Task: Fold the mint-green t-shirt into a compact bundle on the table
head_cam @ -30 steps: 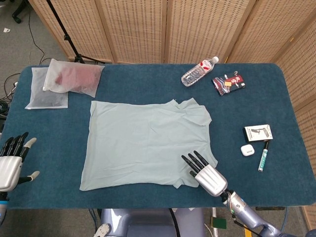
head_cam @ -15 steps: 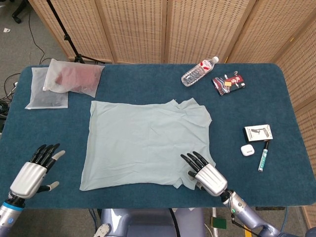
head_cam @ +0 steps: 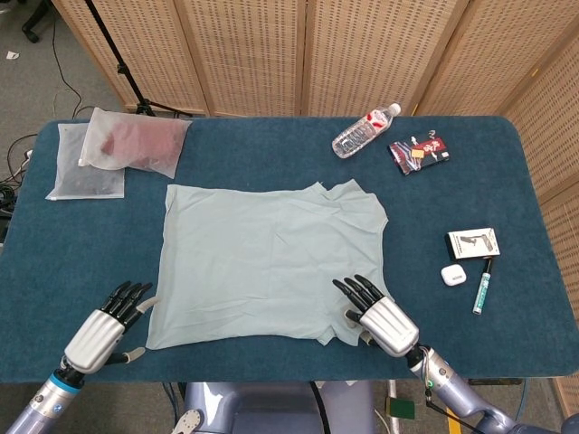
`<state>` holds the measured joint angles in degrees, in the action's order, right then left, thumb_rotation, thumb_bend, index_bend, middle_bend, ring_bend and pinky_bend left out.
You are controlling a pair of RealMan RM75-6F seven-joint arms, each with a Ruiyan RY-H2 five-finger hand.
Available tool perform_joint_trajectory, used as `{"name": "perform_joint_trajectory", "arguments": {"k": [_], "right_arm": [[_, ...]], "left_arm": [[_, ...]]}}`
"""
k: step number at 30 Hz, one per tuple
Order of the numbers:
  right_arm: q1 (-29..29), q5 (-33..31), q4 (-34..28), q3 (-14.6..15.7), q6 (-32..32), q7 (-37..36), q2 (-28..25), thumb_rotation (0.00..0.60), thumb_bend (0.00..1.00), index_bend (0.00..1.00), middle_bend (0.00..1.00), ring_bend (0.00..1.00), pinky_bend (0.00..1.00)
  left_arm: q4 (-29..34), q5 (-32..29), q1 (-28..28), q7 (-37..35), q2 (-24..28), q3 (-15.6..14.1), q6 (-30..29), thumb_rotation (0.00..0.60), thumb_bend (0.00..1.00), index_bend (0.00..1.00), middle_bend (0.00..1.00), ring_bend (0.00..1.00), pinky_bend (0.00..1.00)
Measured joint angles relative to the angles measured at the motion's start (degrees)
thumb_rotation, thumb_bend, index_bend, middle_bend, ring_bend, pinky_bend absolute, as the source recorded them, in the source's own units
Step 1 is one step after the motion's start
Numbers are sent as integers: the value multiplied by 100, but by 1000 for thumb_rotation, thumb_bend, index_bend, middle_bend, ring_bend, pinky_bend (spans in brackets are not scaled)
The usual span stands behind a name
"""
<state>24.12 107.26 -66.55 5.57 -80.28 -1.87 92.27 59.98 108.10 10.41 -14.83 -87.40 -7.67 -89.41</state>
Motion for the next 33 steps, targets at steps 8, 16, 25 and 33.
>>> {"name": "perform_joint_trajectory", "arguments": {"k": [8,16,25,33], "right_arm": [[-3,-65,86,5,-29,-64,24,600,569,656,8,0,78],[-1,-113,152,-4,-44,-73,41,600,569,656,8,0,78],[-6,-159,213,6,-49,-65,72,600,569,656,8,0,78],[-5,-175,225,25,-63,-79,65,600,569,656,8,0,78]], "left_arm": [[-621,-43,-18,-156,-516,-82,-53,600,0,249,0,0,0],[-1096,-86,-7,-368,-765,-157,-95,600,0,293,0,0,0],[-1421,-182,12,-586,-923,-250,-42,600,76,330,0,0,0],[-1534,-242,38,-694,-979,-301,-45,600,203,343,0,0,0]]}}
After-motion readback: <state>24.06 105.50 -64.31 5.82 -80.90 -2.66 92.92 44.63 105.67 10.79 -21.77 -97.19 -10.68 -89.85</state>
